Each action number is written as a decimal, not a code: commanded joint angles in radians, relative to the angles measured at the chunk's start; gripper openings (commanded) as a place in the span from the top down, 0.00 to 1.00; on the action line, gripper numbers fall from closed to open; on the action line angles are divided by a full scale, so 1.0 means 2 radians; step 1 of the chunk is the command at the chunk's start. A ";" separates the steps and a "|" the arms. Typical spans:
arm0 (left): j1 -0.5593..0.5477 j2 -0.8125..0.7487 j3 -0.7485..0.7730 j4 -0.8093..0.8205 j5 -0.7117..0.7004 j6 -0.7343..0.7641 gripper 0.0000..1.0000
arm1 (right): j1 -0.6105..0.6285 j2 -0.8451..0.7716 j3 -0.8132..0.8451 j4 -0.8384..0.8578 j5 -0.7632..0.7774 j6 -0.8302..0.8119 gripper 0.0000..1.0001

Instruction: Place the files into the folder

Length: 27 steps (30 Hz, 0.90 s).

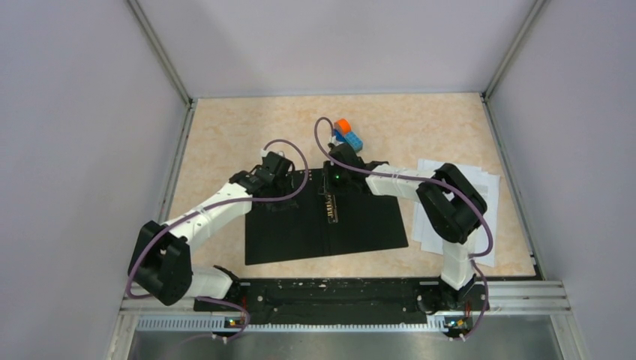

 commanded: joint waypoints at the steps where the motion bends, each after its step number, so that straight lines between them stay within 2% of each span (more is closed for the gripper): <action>1: 0.001 0.009 0.023 0.018 0.021 0.008 0.54 | -0.001 -0.006 0.041 -0.012 0.007 -0.014 0.73; 7: 0.000 0.022 0.028 0.033 0.026 0.004 0.51 | -0.001 -0.063 0.039 -0.059 0.040 -0.023 0.56; 9: -0.001 0.025 0.033 0.034 0.024 0.003 0.50 | -0.001 -0.083 0.023 -0.076 0.067 -0.024 0.53; 15: 0.000 0.036 0.056 0.033 0.018 0.005 0.50 | 0.011 -0.106 -0.031 -0.087 0.090 -0.016 0.52; 27: 0.004 0.034 0.068 0.023 0.013 0.014 0.49 | 0.043 -0.057 -0.016 -0.083 0.118 -0.005 0.55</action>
